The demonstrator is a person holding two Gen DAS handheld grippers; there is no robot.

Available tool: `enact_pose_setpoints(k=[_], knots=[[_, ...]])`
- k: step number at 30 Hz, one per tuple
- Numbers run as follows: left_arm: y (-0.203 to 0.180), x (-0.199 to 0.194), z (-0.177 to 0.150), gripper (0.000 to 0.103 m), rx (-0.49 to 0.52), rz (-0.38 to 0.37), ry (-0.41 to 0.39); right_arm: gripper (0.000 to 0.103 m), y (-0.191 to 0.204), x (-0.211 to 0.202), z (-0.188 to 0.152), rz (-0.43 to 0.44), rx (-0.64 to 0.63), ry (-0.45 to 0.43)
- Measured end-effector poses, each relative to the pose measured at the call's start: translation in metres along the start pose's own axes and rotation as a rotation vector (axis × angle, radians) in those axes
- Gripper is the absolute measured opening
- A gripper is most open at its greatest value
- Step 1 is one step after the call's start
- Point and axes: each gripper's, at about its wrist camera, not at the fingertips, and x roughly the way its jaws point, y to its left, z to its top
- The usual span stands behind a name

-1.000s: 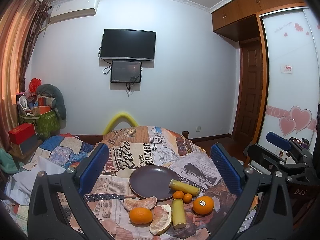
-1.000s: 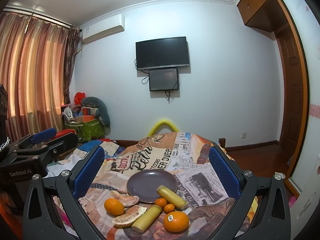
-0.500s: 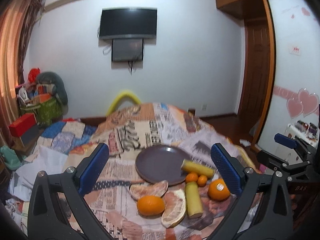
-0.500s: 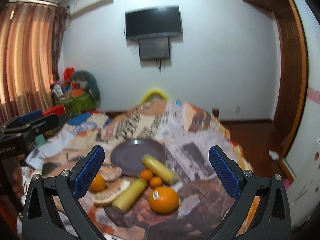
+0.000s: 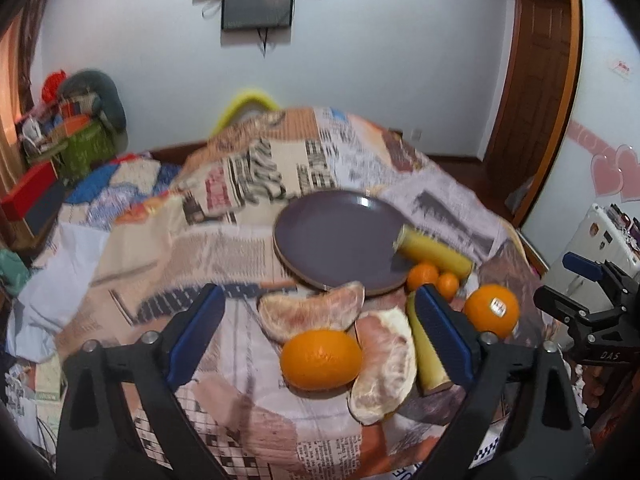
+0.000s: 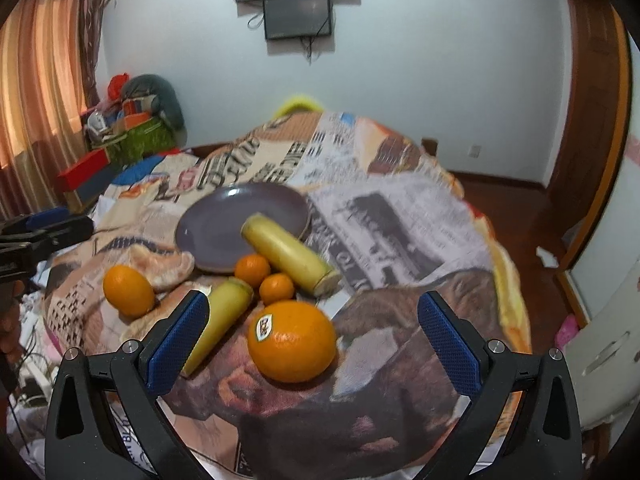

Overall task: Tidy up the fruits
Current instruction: 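Grasp the plain large orange with the left tool while the right tool grasps the stickered orange, then carry the plain orange with the left tool while the right tool carries the stickered orange to the plate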

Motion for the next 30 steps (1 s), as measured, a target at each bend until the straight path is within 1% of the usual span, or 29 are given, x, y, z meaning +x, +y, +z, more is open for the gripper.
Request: enact_pose_setpoints(k=[4, 9, 11, 13, 17, 18, 21, 23, 25, 27, 30], knots=[[0.005, 0.021, -0.009, 0.091, -0.022, -0.017, 0.078, 0.103, 0.0, 0.015, -0.007, 0.033, 0.01, 0.041], [0.003, 0.041, -0.019, 0.09, -0.02, -0.017, 0.139, 0.103, -0.002, 0.035, -0.015, 0.072, 0.039, 0.103], [0.003, 0.049, -0.024, 0.087, -0.017, -0.017, 0.161, 0.102, -0.005, 0.041, -0.017, 0.087, 0.055, 0.12], [0.004, 0.054, -0.027, 0.086, -0.014, -0.014, 0.177, 0.097, -0.005, 0.045, -0.018, 0.099, 0.062, 0.132], [0.005, 0.061, -0.034, 0.083, -0.024, -0.019, 0.203, 0.092, -0.004, 0.052, -0.019, 0.132, 0.066, 0.153], [0.005, 0.064, -0.035, 0.082, -0.027, -0.023, 0.21, 0.089, -0.003, 0.054, -0.019, 0.139, 0.064, 0.159], [0.005, 0.069, -0.038, 0.076, -0.028, -0.026, 0.228, 0.08, 0.0, 0.059, -0.022, 0.156, 0.056, 0.179], [0.006, 0.072, -0.039, 0.069, -0.032, -0.033, 0.24, 0.075, 0.002, 0.061, -0.024, 0.14, 0.048, 0.188], [0.007, 0.073, -0.04, 0.066, -0.039, -0.051, 0.243, 0.07, 0.001, 0.062, -0.024, 0.129, 0.044, 0.192], [0.005, 0.073, -0.04, 0.066, -0.029, -0.046, 0.24, 0.067, -0.001, 0.062, -0.023, 0.125, 0.046, 0.191], [0.004, 0.072, -0.04, 0.065, -0.022, -0.042, 0.238, 0.067, -0.004, 0.062, -0.023, 0.135, 0.059, 0.19]])
